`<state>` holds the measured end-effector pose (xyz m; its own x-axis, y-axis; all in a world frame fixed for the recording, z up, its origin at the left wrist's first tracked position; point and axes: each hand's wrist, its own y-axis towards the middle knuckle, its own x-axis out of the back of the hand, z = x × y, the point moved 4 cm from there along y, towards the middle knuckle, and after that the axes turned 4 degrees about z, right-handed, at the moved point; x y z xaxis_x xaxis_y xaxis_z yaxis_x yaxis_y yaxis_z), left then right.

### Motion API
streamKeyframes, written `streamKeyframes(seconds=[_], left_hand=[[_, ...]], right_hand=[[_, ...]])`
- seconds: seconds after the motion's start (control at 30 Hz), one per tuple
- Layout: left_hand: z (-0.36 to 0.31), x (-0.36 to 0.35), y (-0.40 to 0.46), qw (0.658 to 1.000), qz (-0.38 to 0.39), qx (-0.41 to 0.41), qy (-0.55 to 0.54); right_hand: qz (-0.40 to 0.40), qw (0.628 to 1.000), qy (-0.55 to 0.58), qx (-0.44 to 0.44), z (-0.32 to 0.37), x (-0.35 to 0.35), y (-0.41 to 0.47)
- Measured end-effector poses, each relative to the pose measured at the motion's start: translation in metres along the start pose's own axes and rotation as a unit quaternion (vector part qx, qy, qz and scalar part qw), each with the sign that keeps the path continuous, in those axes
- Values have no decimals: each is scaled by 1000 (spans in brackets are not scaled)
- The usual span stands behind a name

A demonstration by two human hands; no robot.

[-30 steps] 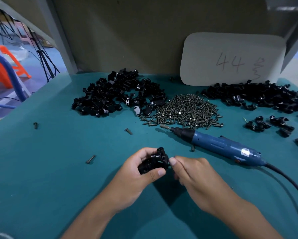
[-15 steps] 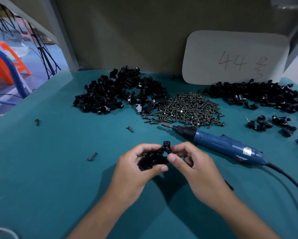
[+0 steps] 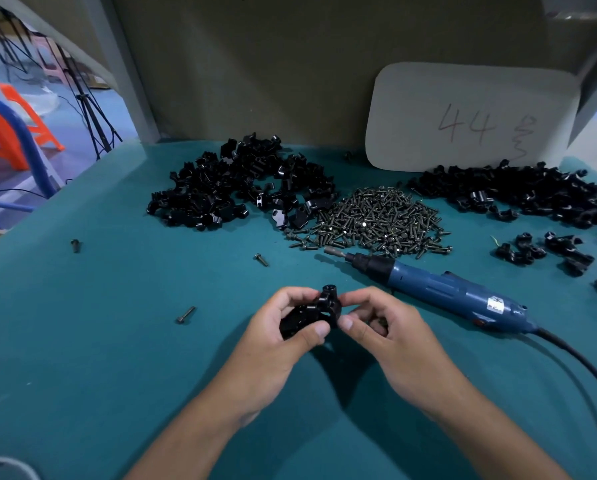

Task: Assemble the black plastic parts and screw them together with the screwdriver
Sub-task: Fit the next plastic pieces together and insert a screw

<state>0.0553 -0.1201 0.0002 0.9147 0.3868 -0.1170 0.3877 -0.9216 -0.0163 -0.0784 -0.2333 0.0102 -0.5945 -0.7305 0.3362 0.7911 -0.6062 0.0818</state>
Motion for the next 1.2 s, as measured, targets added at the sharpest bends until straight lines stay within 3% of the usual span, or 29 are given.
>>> streamKeyframes(seconds=[0.07,0.23,0.4,0.57,0.63,0.73,0.8,0.9,1.0,1.07,1.13,1.2], left_hand=[[-2,1,0,1000,-9,1,-12],[-2,1,-1,999,-8,22,-25],[-2,-2,-3,965,59,132,-218],[0,-2,-3,949,76,157,-262],[0,0,-1,956,63,134,-252],[3,4,1,984,27,99,-143],[6,4,1,997,9,70,-1],[2,0,-1,998,27,40,42],[-2,-3,-6,995,68,20,70],[-1,-7,-9,981,112,-3,156],[-2,-12,-11,956,139,-37,255],[-5,-18,-11,924,153,-82,341]], right_hand=[[-14,999,-19,27,5,0,-1],[-66,969,-192,140,23,-4,-9],[-37,932,-260,251,32,-3,-10],[-76,920,-260,285,35,1,-11],[-110,936,-227,244,35,6,-10],[-107,984,-109,89,25,8,-7],[-99,991,-82,48,20,7,-6],[-75,996,2,-39,11,7,-2],[-71,953,249,-155,-1,10,-1],[-77,926,325,-175,-2,15,0],[-79,945,269,-167,-1,22,1],[-69,990,36,-120,2,30,0]])
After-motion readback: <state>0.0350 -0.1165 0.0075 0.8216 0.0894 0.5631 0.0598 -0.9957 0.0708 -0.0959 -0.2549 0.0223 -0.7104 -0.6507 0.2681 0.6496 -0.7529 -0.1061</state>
